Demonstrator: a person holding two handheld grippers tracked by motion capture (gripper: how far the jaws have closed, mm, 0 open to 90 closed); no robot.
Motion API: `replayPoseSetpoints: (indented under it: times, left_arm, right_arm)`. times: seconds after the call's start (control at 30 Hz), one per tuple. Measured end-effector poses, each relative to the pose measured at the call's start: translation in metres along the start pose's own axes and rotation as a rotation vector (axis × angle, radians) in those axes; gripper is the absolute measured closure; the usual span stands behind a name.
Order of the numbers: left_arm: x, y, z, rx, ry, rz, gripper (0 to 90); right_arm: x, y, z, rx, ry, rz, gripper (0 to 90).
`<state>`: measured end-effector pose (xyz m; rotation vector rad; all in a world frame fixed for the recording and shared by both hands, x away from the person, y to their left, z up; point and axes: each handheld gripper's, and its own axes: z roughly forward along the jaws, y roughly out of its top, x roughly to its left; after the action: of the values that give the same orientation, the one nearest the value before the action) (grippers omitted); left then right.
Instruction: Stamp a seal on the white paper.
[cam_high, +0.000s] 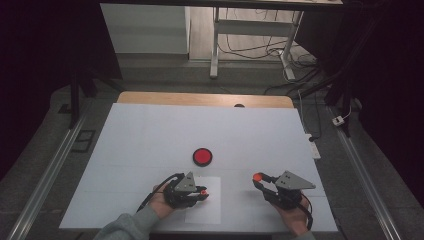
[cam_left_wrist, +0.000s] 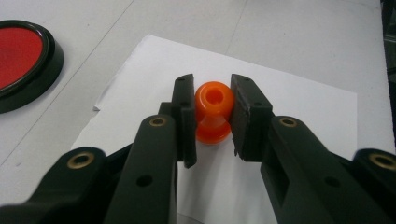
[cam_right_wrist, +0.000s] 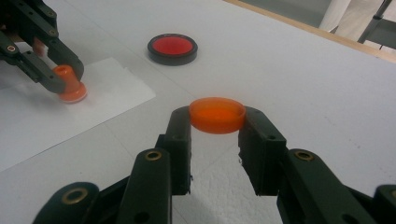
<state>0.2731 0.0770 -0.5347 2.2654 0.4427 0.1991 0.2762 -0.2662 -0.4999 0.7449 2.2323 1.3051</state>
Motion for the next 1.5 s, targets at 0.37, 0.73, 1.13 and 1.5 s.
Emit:
replayPoseSetpoints:
  times: [0.37, 0.73, 1.13, 1.5]
  left_arm:
    - [-0.001, 0.001, 0.0, 0.005, 0.007, -0.001, 73.3]
    - [0.007, 0.002, -0.006, -0.048, -0.026, -0.06, 72.9]
    - [0.016, 0.005, -0.023, -0.161, -0.037, -0.129, 72.8]
    - [0.021, 0.014, -0.041, -0.211, -0.034, -0.158, 72.8]
  right_arm:
    - [0.001, 0.0, 0.0, -0.003, 0.001, 0.0, 64.6]
    - [0.001, 0.001, 0.0, -0.004, 0.006, -0.001, 64.7]
    - [0.001, 0.001, 0.0, -0.004, 0.004, 0.002, 64.6]
    - [0.0, 0.001, 0.001, -0.004, 0.006, -0.002, 64.6]
